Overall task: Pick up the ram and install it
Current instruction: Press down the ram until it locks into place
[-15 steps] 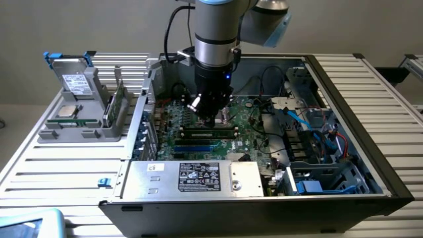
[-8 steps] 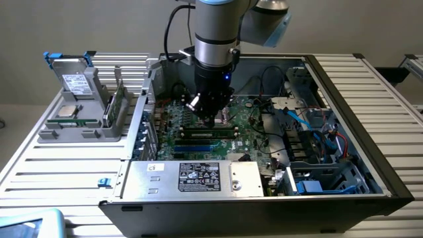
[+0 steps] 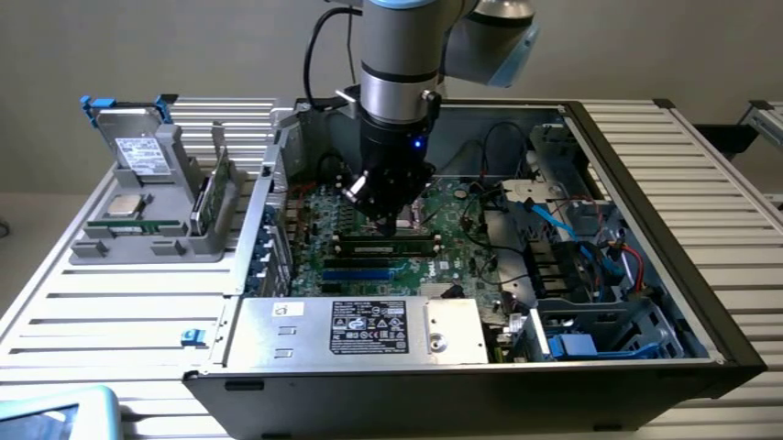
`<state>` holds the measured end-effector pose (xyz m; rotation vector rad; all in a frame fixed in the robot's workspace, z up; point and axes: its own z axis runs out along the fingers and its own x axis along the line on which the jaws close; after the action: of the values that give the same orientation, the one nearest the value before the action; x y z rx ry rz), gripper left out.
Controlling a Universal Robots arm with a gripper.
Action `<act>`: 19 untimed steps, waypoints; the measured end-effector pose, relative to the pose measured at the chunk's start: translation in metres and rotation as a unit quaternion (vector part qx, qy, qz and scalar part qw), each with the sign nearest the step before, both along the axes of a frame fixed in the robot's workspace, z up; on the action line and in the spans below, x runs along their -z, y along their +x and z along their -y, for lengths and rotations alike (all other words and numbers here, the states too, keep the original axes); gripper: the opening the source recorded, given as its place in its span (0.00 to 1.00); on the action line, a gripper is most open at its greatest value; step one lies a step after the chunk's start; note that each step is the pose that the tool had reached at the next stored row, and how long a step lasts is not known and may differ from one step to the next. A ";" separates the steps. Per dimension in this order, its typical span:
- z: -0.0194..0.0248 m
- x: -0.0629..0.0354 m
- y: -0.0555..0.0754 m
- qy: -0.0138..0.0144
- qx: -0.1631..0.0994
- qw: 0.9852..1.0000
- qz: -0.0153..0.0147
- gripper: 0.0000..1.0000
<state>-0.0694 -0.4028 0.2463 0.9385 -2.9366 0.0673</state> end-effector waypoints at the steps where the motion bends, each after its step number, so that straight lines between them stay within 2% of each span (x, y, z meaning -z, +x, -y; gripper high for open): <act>1: 0.0000 0.0000 0.000 0.000 0.005 1.000 0.000 0.11; 8: 0.0000 0.0000 0.000 0.000 0.044 0.999 0.000 0.11; 15: 0.0000 0.0000 0.000 0.000 0.081 0.997 0.000 0.11; 19: 0.0000 0.0000 0.000 0.000 0.085 0.996 0.000 0.11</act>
<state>-0.0694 -0.4028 0.2463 0.6836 -3.0027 0.0594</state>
